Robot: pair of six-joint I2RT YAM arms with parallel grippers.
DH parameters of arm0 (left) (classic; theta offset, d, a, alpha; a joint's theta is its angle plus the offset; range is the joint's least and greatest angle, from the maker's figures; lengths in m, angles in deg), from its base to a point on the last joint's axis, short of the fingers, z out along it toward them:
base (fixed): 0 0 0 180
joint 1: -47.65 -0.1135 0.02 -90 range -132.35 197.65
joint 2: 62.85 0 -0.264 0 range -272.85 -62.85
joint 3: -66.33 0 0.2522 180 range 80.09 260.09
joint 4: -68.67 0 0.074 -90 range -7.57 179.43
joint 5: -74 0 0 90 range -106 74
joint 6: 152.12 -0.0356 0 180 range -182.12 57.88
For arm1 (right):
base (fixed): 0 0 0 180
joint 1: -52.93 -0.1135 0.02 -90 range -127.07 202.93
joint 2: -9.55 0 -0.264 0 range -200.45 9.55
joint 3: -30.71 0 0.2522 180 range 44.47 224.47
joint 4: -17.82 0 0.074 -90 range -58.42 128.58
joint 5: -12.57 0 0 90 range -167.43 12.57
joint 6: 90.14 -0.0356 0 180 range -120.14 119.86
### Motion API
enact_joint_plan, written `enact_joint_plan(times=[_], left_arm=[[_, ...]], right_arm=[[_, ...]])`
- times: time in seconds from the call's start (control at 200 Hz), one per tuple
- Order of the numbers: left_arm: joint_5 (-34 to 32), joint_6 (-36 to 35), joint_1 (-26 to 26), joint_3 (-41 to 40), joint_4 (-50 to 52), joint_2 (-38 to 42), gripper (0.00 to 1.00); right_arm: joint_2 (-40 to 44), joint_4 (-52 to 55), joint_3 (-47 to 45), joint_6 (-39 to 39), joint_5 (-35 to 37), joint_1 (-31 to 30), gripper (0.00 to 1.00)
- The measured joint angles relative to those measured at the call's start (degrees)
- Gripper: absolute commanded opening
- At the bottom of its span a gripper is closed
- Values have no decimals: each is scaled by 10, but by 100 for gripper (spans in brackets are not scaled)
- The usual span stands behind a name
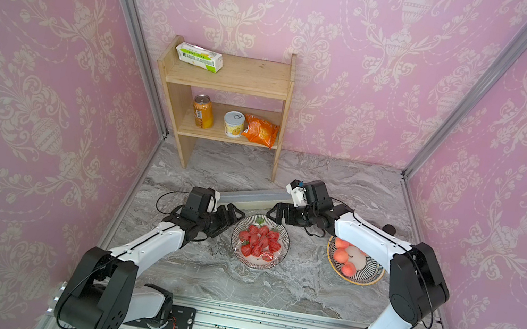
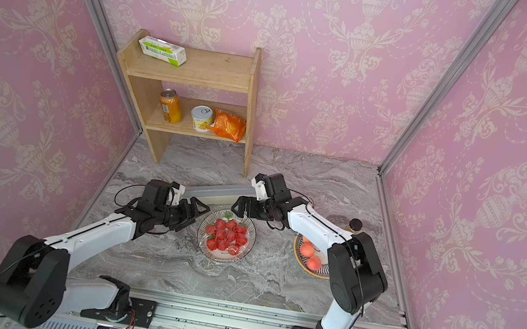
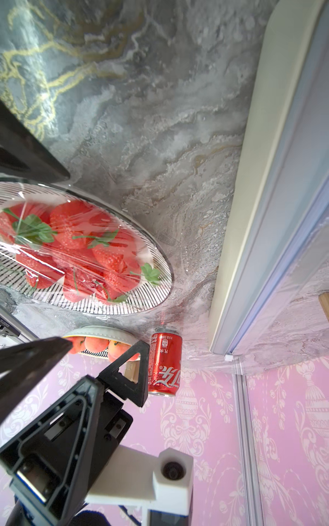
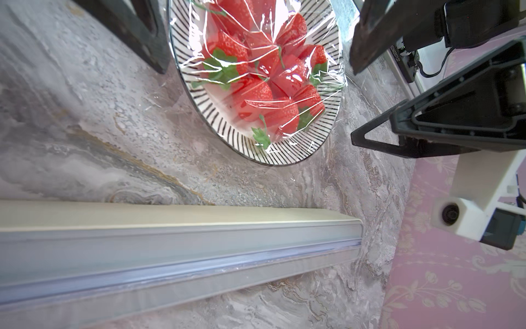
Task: Wrap the plate with plastic wrap
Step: Cover the plate with plastic wrap.
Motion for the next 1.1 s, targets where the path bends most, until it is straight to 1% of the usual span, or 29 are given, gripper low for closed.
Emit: enact_joint_plan(times=[0.125,0.285,0.741,1.096], left_arm=[[0,4,2,0,27,35,86],[0,12,10,-7,41,37,86],[2,26,16,-17,20,-10,86],[4,30,22,-17,-6,-30,86]], right_arm=[[0,0,-5,0,4,-3,100],[0,3,-30,-7,4,-7,100],[0,5,-59,-27,15,-12,100],[0,-1,-70,-42,12,-20,100]])
